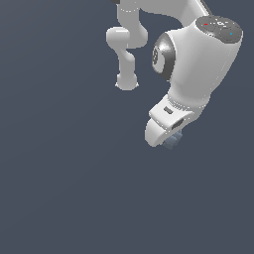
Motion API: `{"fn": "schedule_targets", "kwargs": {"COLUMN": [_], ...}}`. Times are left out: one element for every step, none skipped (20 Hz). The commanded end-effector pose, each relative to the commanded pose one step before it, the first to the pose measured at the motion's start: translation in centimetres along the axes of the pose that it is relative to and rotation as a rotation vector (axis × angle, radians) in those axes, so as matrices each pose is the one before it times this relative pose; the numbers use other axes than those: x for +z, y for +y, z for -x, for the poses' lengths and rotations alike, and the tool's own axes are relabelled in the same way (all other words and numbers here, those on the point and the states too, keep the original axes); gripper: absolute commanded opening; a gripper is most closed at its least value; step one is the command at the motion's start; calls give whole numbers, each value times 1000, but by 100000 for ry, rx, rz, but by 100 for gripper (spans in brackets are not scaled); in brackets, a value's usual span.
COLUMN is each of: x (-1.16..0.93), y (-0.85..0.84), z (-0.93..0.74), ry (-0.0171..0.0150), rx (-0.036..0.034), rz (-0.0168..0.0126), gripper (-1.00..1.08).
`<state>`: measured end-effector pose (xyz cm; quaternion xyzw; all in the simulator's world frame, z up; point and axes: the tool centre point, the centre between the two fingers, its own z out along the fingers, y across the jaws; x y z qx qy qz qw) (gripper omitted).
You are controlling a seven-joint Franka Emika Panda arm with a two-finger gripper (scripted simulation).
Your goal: Pick up the object and move it to a goal position.
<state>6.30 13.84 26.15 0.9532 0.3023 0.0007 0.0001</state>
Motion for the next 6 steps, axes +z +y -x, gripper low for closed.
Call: {"fn": "schedule_targets", "kwargs": {"x": [-709, -170, -125, -85, -49, -16], "y": [-496, -123, -89, -59, -34, -11], "z": [-439, -123, -94, -66, -39, -13], "ry": [-133, 0, 0, 0, 0, 0], "rx": [168, 0, 0, 0, 0, 0], "rz": [-47, 0, 0, 0, 0, 0], "gripper": [-100, -100, -100, -100, -100, -100]}}
